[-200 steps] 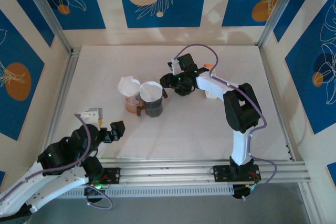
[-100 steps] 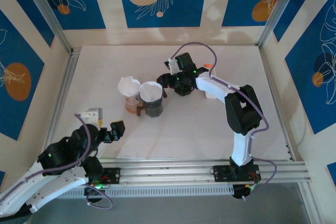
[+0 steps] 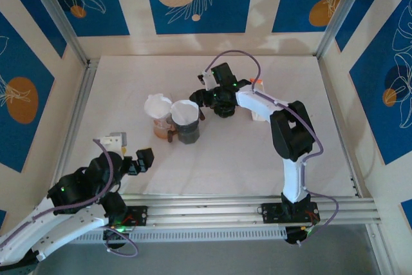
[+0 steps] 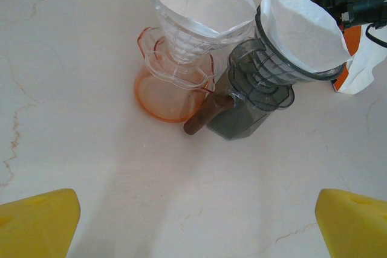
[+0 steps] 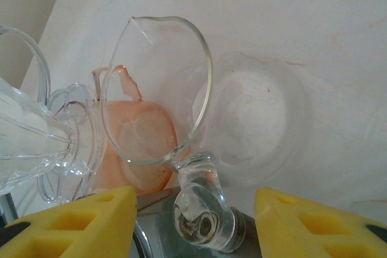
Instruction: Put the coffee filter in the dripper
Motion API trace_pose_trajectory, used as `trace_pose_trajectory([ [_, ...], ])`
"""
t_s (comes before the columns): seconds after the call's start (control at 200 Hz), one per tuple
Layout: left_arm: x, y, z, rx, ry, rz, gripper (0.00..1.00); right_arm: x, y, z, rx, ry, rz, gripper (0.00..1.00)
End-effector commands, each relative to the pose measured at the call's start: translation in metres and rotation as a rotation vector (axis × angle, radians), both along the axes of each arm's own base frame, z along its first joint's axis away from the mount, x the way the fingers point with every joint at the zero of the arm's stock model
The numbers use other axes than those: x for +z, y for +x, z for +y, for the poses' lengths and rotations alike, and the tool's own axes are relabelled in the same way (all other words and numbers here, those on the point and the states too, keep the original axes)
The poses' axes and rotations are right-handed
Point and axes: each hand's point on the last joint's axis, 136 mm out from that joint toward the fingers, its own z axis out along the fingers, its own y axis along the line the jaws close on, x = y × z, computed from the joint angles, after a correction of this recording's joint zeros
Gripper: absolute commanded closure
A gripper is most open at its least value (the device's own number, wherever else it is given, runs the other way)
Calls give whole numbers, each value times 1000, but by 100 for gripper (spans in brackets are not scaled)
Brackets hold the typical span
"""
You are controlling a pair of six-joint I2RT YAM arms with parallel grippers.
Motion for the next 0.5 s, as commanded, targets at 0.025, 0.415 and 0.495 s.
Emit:
trace_pose_trajectory([
  [0.025, 10, 3, 5, 35, -18, -20, 0, 0, -2, 5, 30, 6, 12, 47],
  [0.415, 10, 3, 5, 37, -15, -20, 0, -9, -1, 9, 41, -26, 12, 51],
  [0.495, 10, 3, 5, 38, -16, -20, 0, -12, -2, 10, 46, -40, 9, 52],
])
